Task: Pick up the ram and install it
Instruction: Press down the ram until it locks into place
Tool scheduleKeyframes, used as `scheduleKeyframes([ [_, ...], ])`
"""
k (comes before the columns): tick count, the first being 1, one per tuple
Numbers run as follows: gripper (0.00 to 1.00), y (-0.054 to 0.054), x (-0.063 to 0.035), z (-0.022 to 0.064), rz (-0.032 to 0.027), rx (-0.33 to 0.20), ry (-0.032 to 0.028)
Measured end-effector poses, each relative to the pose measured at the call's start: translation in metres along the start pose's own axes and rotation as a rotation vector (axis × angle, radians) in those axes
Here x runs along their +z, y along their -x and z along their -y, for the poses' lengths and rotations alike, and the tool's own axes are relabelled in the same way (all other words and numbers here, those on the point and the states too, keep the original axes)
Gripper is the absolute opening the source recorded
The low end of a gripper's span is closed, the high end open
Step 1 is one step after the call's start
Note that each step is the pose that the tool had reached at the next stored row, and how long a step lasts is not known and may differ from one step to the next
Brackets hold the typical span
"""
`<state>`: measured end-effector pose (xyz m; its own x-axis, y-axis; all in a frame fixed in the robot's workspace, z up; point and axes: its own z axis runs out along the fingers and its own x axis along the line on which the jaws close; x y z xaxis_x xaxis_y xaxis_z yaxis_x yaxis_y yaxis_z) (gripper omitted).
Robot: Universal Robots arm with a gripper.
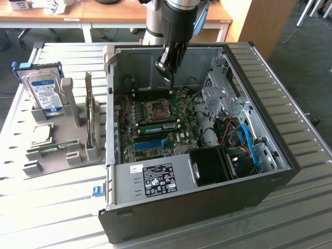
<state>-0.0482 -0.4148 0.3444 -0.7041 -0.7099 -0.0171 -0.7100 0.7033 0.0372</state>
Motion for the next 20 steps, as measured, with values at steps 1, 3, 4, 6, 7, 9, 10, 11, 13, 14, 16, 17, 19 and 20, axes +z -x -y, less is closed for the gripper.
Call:
scheduleKeyframes([
  [1, 0.11, 0.0000, 0.0000, 0.0000, 0.0005, 0.013, -0.0002],
  [3, 0.11, 0.0000, 0.0000, 0.0000, 0.0015, 0.040, -0.0007],
  [4, 0.11, 0.0000, 0.0000, 0.0000, 0.0021, 0.054, -0.0009],
  [6, 0.11, 0.0000, 0.0000, 0.0000, 0.0031, 0.081, -0.0013],
  [7, 0.11, 0.0000, 0.0000, 0.0000, 0.0035, 0.094, -0.0016],
  [9, 0.11, 0.0000, 0.0000, 0.0000, 0.0045, 0.120, -0.0020],
  [10, 0.11, 0.0000, 0.0000, 0.0000, 0.0050, 0.133, -0.0023],
  [11, 0.11, 0.0000, 0.0000, 0.0000, 0.0055, 0.148, -0.0025],
  [13, 0.11, 0.0000, 0.0001, 0.0000, 0.0066, 0.175, -0.0030],
  [14, 0.11, 0.0000, 0.0001, 0.0000, 0.0071, 0.189, -0.0032],
  [16, 0.11, 0.0000, 0.0001, 0.0000, 0.0081, 0.218, -0.0037],
  [17, 0.11, 0.0000, 0.0001, 0.0000, 0.0087, 0.233, -0.0040],
  [19, 0.11, 0.0000, 0.0001, 0.0000, 0.0098, 0.261, -0.0044],
  [20, 0.11, 0.0000, 0.0001, 0.0000, 0.0103, 0.275, -0.0047],
])
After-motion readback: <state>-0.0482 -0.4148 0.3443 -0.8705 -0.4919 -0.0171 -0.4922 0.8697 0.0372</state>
